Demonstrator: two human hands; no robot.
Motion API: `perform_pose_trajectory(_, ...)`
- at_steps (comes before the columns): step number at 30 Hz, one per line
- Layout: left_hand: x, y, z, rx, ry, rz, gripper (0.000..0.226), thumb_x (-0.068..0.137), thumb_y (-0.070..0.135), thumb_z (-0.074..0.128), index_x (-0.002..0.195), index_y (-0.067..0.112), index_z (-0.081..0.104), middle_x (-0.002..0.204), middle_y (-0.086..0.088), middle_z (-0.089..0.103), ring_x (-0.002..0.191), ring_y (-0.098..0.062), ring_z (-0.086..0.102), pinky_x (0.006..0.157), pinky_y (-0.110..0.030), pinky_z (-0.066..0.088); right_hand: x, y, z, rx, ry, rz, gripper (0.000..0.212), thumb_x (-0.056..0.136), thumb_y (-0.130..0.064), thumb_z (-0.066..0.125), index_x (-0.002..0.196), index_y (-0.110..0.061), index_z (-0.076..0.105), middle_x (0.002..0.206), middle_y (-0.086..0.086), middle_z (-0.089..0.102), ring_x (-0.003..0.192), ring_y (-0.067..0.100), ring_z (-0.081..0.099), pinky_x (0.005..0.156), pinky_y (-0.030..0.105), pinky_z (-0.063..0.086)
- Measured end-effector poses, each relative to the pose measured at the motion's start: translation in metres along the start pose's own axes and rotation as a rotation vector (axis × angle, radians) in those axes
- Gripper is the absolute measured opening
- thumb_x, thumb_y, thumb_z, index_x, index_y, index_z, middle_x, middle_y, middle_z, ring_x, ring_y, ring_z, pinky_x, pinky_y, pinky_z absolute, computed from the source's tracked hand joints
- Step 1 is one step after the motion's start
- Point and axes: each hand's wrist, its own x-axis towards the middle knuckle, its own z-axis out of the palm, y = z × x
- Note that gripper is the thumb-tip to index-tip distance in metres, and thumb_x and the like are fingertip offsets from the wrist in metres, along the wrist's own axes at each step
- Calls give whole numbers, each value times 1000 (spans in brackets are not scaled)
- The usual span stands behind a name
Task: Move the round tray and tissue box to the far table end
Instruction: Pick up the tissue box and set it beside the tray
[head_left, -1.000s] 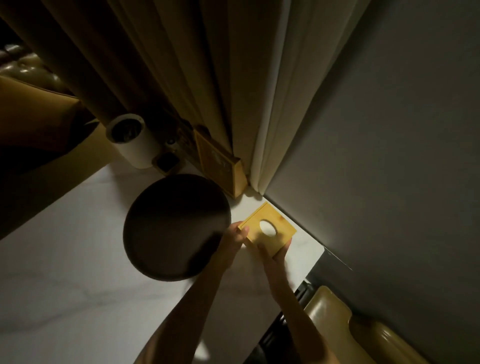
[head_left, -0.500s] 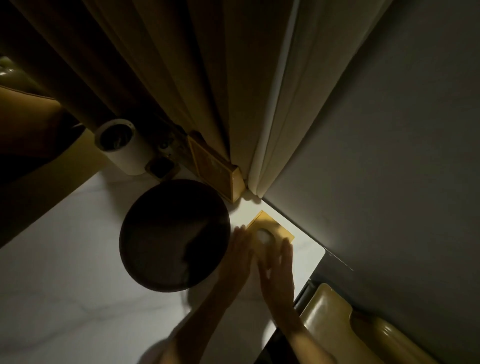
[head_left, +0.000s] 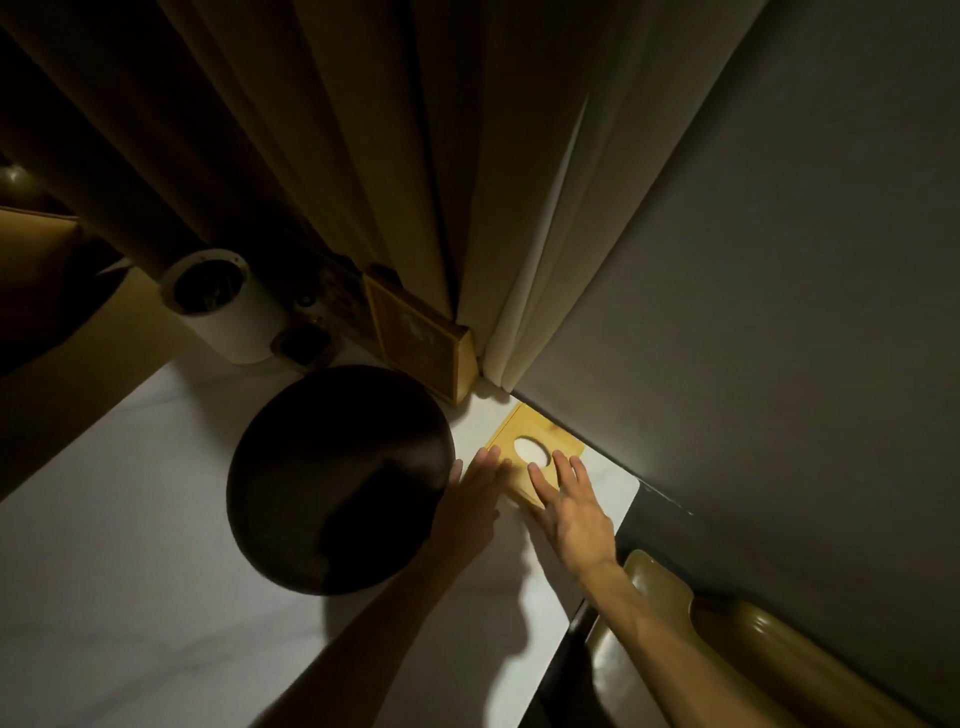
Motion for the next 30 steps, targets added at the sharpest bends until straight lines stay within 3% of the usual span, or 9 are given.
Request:
perform_pose_trajectory(4, 23, -8, -5, 56, -37, -9, 66, 75, 28, 67, 136, 17, 45, 140, -9, 55, 132, -26, 46, 99, -52, 48, 21, 4, -4, -2, -32, 50, 57, 95, -57, 47, 148, -44, 32, 162, -4, 18, 151, 20, 8, 94, 43, 53)
perform_pose_trajectory(12, 46, -3, -5, 100, -87, -37, 60, 79, 29, 66, 135, 18, 48, 141, -9, 55, 131, -27, 52, 102, -55, 41, 38, 21, -16, -34, -37, 25, 58, 92, -58, 52, 146, -43, 39, 159, -4, 24, 148, 21, 20, 93, 42, 54)
perform_pose_trajectory(22, 36, 7, -9, 85, 2, -83, 70, 74, 28, 70, 138, 22, 41, 143, -8, 53, 133, -31, 48, 104, -56, 38, 24, 13, -29, -155, -158, -23, 67, 97, -52, 44, 155, -37, 14, 166, 1, 3, 153, 28, 2, 101, 45, 50)
perform_pose_trajectory(30, 20, 10, -2, 44, -18, -138, 53, 87, 26, 42, 140, 24, 38, 143, -5, 53, 131, -31, 49, 101, -54, 39, 9, 23, -39, -269, -266, -59, 66, 101, -49, 33, 153, -44, -7, 166, -6, -12, 153, 29, -3, 105, 48, 46)
